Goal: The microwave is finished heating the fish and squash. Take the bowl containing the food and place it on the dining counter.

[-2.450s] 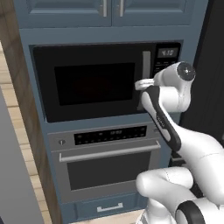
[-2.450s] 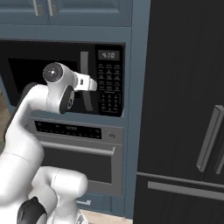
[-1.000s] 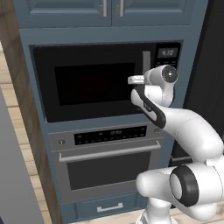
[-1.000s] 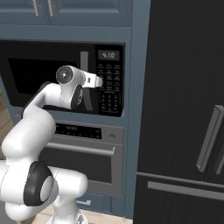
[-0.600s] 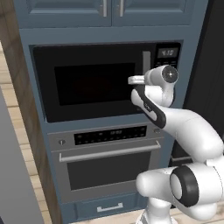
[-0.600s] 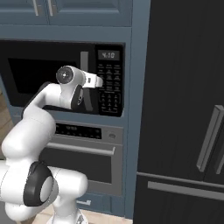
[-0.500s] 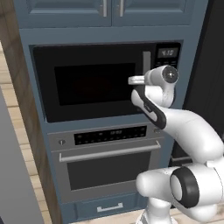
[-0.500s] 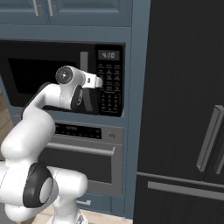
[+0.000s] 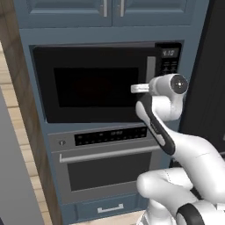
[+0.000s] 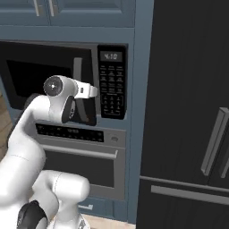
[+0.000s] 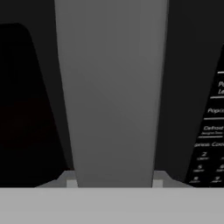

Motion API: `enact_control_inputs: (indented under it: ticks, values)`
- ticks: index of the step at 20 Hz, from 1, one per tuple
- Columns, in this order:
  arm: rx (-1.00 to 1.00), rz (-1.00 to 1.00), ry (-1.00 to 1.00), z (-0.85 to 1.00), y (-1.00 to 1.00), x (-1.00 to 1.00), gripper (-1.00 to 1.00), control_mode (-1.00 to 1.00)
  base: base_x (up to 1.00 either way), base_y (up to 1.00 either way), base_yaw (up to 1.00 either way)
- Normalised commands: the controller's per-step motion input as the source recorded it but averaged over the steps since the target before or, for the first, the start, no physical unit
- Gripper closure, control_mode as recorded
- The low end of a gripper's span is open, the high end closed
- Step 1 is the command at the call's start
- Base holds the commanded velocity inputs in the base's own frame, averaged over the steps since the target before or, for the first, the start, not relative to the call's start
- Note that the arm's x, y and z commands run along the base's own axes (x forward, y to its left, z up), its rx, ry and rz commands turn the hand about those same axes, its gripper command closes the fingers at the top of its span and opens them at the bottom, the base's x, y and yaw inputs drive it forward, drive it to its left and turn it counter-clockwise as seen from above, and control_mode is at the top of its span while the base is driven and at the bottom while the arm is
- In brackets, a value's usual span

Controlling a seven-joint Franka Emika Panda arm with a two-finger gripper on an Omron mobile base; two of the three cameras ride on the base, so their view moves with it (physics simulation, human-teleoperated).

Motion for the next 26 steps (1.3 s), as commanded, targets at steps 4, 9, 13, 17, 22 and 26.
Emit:
enact_control_inputs:
  ticks: [4,9,13,17,22,26]
  values:
    - [0.0,0.03,0.0,0.24,0.23,-0.9,1.0,-1.0,0.0,0.0,0.0]
    - [-0.04,0.0,0.0,0.35,0.51,-0.9,1.0,-1.0,0.0,0.0,0.0]
    - [-0.08,0.0,0.0,0.34,0.62,-0.97,1.0,-1.0,0.0,0.0,0.0]
    - [-0.09,-0.03,0.0,0.25,0.68,-1.0,1.0,-1.0,0.0,0.0,0.0]
    - [-0.1,-0.05,0.0,0.21,0.78,-1.0,-1.0,-1.0,0.0,0.0,0.0]
    - [-0.12,0.01,0.0,-0.05,0.48,-0.99,-1.0,-1.0,0.0,0.0,0.0]
